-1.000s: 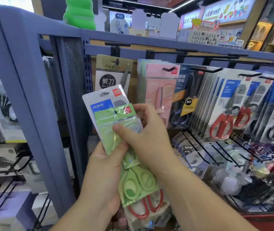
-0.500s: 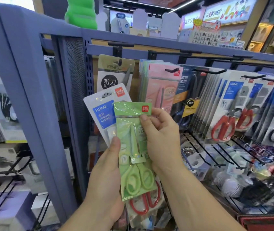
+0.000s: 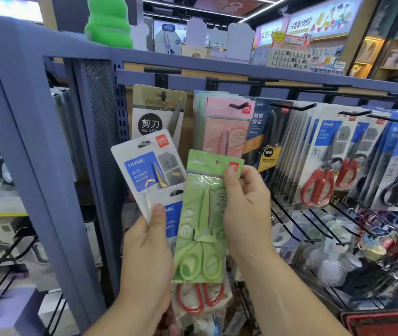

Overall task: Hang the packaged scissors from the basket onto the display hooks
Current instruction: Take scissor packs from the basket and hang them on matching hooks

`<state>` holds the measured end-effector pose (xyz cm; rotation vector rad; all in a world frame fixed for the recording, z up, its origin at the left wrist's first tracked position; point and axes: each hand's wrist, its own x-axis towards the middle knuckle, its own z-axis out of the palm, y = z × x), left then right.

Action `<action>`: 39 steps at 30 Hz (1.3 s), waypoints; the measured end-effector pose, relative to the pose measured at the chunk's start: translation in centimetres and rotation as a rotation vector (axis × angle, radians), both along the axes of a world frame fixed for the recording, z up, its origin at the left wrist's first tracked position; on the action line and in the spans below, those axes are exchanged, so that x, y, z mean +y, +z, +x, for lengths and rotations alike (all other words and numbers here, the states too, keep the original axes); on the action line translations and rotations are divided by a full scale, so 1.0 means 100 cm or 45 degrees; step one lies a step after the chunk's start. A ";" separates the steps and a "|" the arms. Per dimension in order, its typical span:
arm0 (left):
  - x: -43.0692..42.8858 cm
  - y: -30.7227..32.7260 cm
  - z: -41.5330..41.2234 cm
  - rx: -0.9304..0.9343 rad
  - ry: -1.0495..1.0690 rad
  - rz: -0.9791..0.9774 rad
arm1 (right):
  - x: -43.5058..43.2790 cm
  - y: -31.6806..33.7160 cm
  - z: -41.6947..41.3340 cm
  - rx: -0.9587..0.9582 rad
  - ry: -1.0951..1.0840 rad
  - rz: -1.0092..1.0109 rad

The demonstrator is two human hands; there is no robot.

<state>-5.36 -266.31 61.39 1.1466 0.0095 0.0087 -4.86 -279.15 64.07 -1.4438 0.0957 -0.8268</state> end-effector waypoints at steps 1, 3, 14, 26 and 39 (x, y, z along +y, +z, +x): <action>0.002 0.000 0.003 -0.018 0.025 0.019 | -0.005 0.003 -0.003 0.006 -0.016 -0.051; 0.006 0.001 0.009 -0.038 0.061 0.041 | -0.017 0.012 -0.006 0.002 -0.040 -0.127; 0.010 0.014 0.020 -0.104 0.066 -0.025 | -0.053 0.084 0.013 -0.131 -0.214 -0.381; 0.011 0.015 0.018 -0.178 0.040 -0.073 | -0.053 0.086 0.025 -0.136 -0.290 -0.332; 0.023 0.017 0.015 -0.173 -0.003 -0.068 | -0.052 0.088 0.026 -0.134 -0.316 -0.311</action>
